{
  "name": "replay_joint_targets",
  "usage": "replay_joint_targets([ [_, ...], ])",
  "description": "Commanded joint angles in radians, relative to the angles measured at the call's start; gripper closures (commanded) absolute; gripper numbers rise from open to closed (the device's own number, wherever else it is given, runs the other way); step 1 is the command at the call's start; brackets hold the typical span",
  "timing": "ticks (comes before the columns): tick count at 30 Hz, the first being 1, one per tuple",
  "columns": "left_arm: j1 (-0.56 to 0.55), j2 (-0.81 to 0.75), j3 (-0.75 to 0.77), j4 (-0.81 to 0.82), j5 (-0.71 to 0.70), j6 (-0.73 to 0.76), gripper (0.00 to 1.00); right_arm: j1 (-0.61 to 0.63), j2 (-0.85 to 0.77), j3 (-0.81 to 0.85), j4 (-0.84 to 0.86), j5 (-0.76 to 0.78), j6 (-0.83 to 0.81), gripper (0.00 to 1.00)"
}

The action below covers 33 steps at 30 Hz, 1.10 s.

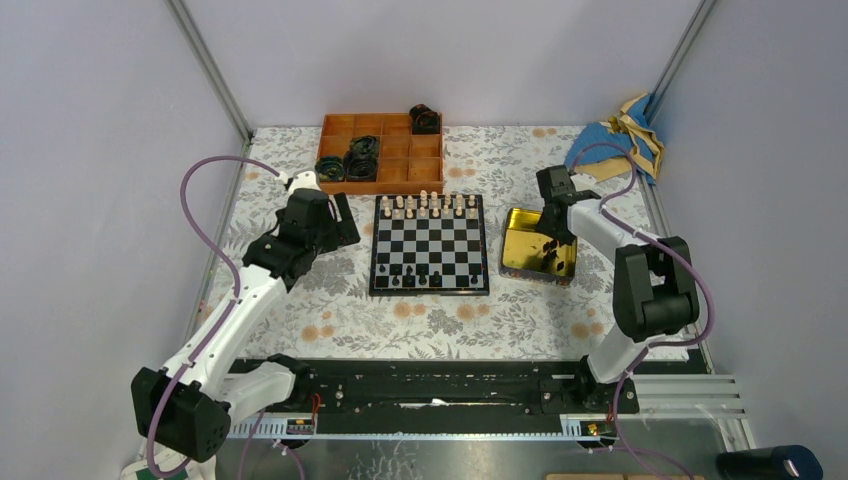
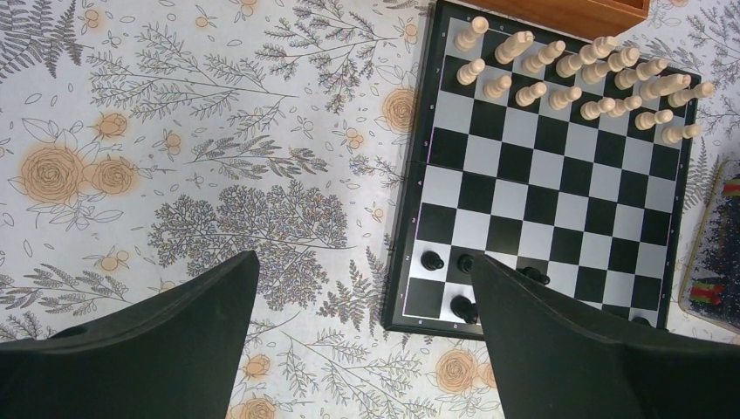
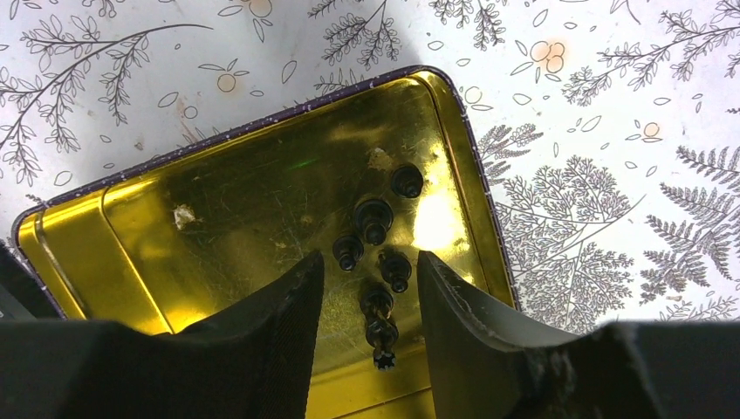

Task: Set up the chess pieces on the board
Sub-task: Pick up the chess piece from the storage box.

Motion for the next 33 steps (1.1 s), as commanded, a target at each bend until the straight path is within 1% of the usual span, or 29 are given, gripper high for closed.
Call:
replay_joint_targets([
  [1,0.006,0.005,0.01,0.053,0.002,0.006,0.01,-0.011,0.018,0.021,0.03,-0.001,0.018,0.51],
  [16,0.007,0.018,0.009,0.054,-0.004,0.013,0.01,-0.03,0.069,0.031,0.051,-0.007,0.02,0.63],
  [33,0.007,0.025,0.008,0.055,-0.006,0.022,0.01,-0.043,0.075,0.044,0.042,0.003,0.018,0.9],
])
